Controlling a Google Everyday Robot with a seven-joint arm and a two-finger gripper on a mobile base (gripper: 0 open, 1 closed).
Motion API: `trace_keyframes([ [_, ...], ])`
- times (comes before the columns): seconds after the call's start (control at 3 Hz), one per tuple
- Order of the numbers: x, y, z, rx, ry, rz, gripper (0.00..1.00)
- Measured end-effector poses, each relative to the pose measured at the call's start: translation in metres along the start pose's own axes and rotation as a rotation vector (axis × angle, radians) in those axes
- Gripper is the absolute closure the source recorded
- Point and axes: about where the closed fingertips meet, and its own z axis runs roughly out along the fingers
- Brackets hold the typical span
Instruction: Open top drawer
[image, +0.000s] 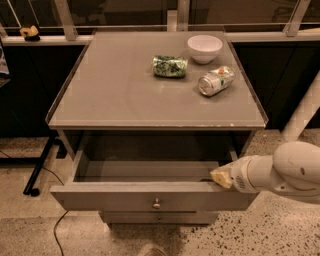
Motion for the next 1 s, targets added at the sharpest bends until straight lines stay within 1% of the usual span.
trace_keyframes([
  [1.0, 0.035, 0.021, -0.017, -0.034, 0.014, 0.064, 1.0],
])
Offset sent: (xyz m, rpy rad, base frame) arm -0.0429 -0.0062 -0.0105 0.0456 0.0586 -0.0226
